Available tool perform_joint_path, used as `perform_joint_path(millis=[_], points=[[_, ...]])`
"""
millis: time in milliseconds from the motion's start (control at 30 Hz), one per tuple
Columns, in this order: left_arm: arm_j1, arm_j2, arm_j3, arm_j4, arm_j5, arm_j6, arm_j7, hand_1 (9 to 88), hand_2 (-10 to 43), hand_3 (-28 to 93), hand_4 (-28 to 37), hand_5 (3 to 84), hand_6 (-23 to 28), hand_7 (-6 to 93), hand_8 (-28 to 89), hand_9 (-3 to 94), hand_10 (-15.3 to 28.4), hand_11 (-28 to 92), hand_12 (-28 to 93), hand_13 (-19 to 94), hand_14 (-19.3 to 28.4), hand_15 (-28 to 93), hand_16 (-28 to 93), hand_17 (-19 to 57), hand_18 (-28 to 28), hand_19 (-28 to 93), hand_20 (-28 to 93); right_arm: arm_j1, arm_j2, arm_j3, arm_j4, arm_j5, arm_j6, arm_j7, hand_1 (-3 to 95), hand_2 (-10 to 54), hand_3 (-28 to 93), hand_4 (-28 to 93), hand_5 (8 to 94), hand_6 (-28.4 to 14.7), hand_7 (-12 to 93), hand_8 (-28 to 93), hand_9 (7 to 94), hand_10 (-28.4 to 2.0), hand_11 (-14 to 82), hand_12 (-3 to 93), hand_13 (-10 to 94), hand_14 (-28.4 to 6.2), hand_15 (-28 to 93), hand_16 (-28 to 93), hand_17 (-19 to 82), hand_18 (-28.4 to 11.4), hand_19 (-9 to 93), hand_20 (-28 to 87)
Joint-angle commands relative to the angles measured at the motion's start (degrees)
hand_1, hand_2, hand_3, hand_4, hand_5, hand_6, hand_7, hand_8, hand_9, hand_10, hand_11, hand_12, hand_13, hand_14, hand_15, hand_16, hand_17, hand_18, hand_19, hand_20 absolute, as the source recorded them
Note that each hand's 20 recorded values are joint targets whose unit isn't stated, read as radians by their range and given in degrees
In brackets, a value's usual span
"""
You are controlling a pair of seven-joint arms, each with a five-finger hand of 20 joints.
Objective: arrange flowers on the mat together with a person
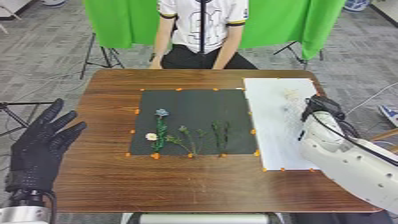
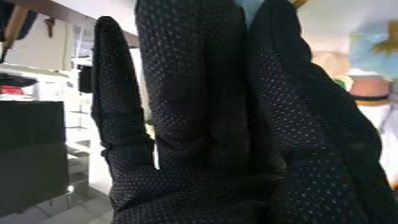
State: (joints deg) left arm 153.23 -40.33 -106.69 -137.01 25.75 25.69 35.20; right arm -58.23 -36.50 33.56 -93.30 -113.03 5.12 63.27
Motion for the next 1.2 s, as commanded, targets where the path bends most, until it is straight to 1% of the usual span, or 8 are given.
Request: perform_joint_path(millis=[33,167,467,667,700,800,1000,1200], points=[[1.72,-0.79,-1.49,-0.43,0.77,-0.32,-0.32,21.6,6.3,76,-23.6,30.0,4.5,9.8,-8,28.3,14.2,17,12,20,21.6,45,-5,-9.7,19.1,38,15,-1.96,1.57,1.90,-8.50,-7.09,5.00,-1.94,61.8,-9.5,56,-28,86.7,4.6,14,-1,93.2,-6.5,7.0,29.4,85,-5.9,41,24,40,-21.1,67,2],[0.48,-3.96,-3.21,-1.08,3.68,-1.70,-4.03,21.5,6.2,76,-23.8,29.9,4.6,9.8,-8,28.3,14.3,17,12,20,21.5,45,-5,-9.7,19.2,38,15,1.24,1.55,-0.52,-15.05,-9.42,7.04,-5.04,61.0,-9.5,58,-28,86.9,4.7,14,-1,93.6,-6.5,10.7,29.1,85,-5.5,41,24,40,-20.6,68,2],[-0.30,-6.95,-5.00,-1.49,5.41,-1.51,-6.53,20.2,6.0,75,-25.1,29.5,4.3,9.9,-8,28.1,14.2,17,12,21,22.0,46,-4,-9.5,19.5,39,16,17.40,-7.03,-17.16,-18.96,-7.43,8.39,-13.09,59.9,-9.5,60,-28,86.5,4.9,14,-1,93.7,-6.4,10.4,29.5,84,-5.1,41,25,39,-20.1,69,2],[-0.91,-6.66,-4.85,-1.34,5.37,-1.52,-6.55,19.7,6.0,75,-25.7,29.4,4.4,9.8,-8,28.2,14.2,17,12,21,22.2,47,-5,-9.3,19.6,40,17,25.66,-15.82,-28.04,-14.03,-5.79,7.01,-15.76,59.5,-9.5,60,-28,86.1,4.7,15,0,93.7,-6.6,10.3,30.3,84,-4.8,42,26,38,-20.3,70,3],[-1.68,-7.76,-4.79,-1.29,6.36,-2.26,-7.78,19.6,6.0,75,-25.7,29.4,4.4,9.8,-8,28.2,14.3,17,12,21,22.2,48,-5,-9.3,19.6,40,17,26.63,-16.96,-29.58,-13.16,-5.72,7.12,-15.83,59.4,-9.5,60,-28,86.1,4.6,15,0,93.7,-6.8,10.3,30.6,84,-4.7,42,26,38,-20.4,70,3],[-2.88,-8.45,-4.12,-1.01,6.93,-2.64,-8.60,19.6,6.0,75,-25.8,29.4,4.4,9.7,-8,28.2,14.2,17,12,21,22.2,48,-5,-9.3,19.7,40,17,27.95,-20.24,-32.31,-10.61,-5.94,6.47,-16.41,59.3,-9.5,60,-28,85.9,4.6,15,0,93.7,-6.9,10.3,30.9,83,-4.7,42,27,38,-20.3,70,3],[-5.07,-7.88,-2.21,-0.30,7.13,-3.14,-8.72,20.1,5.9,75,-25.4,29.5,4.4,9.7,-8,28.2,14.3,17,12,21,22.2,48,-5,-9.3,19.6,40,17,32.32,-24.67,-40.28,-7.31,-5.14,6.31,-15.94,58.2,-9.5,62,-28,85.4,4.6,15,-1,93.1,-6.9,10.9,31.3,82,-4.9,43,28,37,-20.4,70,4],[-5.51,-7.62,-2.01,-0.06,7.13,-3.47,-8.87,20.2,5.9,75,-25.1,29.5,4.4,9.8,-8,28.3,14.3,17,12,21,22.1,48,-5,-9.3,19.6,40,17,33.77,-27.25,-45.15,-4.74,-7.29,4.66,-16.02,58.0,-9.5,62,-28,84.7,4.9,15,-1,90.7,-7.2,10.0,32.2,79,-4.8,43,28,34,-20.7,69,5]])
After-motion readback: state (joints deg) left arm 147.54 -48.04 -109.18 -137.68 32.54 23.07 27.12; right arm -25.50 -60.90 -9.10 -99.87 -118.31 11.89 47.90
